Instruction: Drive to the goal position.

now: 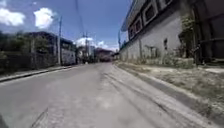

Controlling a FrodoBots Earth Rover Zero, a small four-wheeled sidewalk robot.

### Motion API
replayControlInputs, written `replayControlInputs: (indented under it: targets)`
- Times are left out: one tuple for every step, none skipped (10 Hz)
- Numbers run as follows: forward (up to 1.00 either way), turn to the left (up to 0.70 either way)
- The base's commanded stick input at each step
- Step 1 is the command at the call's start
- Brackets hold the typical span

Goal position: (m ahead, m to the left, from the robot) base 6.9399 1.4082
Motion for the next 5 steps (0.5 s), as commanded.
replayControlInputs:
  targets:
    - [0.85,0.01]
    - [0.85,0.03]
    - [0.85,0.02]
    - [0.85,0.01]
    - [0.85,0.01]
